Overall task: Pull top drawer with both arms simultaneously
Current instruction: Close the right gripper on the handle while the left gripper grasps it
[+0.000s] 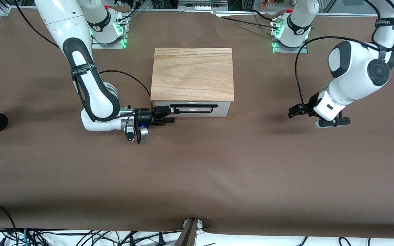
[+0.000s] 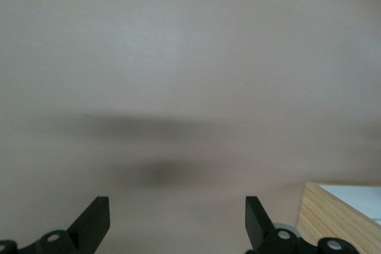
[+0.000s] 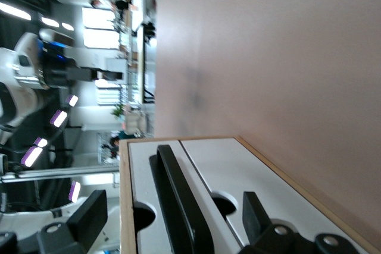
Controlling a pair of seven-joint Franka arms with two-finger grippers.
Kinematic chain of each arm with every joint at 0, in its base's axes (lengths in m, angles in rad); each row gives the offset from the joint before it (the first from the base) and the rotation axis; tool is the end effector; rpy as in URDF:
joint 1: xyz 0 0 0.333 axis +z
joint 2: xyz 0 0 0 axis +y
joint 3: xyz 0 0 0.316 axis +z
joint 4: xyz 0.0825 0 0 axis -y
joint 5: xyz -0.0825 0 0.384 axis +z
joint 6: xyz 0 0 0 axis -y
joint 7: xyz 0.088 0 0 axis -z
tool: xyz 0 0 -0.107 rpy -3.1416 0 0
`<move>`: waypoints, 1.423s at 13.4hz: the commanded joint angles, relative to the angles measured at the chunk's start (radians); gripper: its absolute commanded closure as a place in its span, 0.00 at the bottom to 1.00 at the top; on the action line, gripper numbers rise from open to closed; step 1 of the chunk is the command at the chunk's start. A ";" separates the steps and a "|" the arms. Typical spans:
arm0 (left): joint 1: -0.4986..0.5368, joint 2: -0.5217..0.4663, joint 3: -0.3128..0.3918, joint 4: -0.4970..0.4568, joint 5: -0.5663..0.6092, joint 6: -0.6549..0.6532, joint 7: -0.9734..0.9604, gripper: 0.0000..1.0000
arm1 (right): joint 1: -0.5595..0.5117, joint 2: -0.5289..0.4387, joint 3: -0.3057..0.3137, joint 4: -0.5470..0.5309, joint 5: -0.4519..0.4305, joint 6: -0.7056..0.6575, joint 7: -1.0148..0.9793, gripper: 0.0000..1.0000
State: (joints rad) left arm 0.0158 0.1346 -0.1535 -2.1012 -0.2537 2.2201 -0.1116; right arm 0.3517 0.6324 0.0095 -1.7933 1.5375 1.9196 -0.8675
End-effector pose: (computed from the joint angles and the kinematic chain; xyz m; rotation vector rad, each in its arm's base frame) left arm 0.5579 -0.0842 0.3565 2.9171 0.1908 -0.0629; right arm 0.5779 0.2931 0.2124 -1.8391 -0.1812 0.0711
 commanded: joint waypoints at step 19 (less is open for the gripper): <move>-0.174 0.367 -0.054 0.004 -1.605 -0.238 1.335 0.00 | -0.053 0.043 -0.006 -0.107 0.174 -0.252 -0.102 0.93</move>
State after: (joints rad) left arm -0.1438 0.4615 -0.2038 -2.1118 -1.8100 2.0217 1.1386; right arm 0.3260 0.6980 -0.0016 -1.8886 1.7114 1.7134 -0.9856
